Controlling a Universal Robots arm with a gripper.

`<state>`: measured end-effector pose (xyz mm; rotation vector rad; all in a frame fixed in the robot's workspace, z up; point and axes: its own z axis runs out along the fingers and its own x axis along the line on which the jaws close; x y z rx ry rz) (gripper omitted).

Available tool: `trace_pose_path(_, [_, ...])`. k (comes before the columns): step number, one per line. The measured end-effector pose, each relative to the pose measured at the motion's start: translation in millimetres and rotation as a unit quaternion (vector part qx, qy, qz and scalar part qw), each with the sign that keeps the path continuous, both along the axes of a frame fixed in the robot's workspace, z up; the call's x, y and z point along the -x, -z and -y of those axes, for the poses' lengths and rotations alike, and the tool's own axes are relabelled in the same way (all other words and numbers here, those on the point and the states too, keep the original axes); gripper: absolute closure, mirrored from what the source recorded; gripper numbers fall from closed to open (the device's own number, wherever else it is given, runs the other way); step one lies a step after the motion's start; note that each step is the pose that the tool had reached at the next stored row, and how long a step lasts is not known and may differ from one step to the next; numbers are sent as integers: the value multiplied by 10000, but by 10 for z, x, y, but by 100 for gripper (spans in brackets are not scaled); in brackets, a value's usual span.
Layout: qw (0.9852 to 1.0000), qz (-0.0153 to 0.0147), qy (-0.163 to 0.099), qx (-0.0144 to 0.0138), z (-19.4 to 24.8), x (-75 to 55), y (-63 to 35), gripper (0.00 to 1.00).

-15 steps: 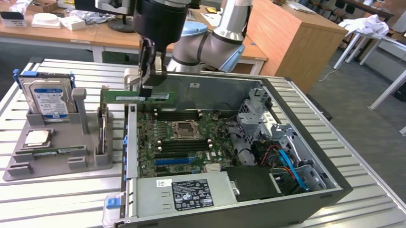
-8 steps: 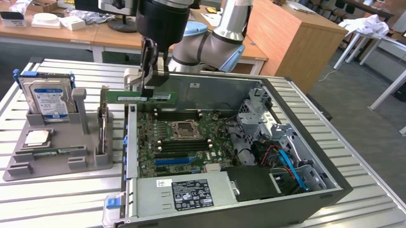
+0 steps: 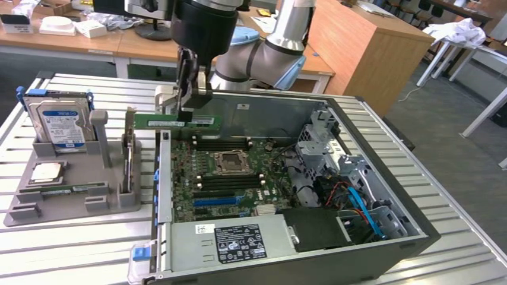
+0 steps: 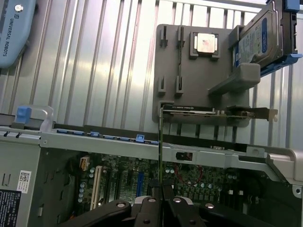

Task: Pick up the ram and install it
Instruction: 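Pick up the ram and move it above insertion slot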

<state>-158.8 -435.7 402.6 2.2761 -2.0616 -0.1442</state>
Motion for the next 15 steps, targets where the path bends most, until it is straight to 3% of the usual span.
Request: trace_pose_path(15, [10000, -1, 0, 0, 0, -31, 5, 88])
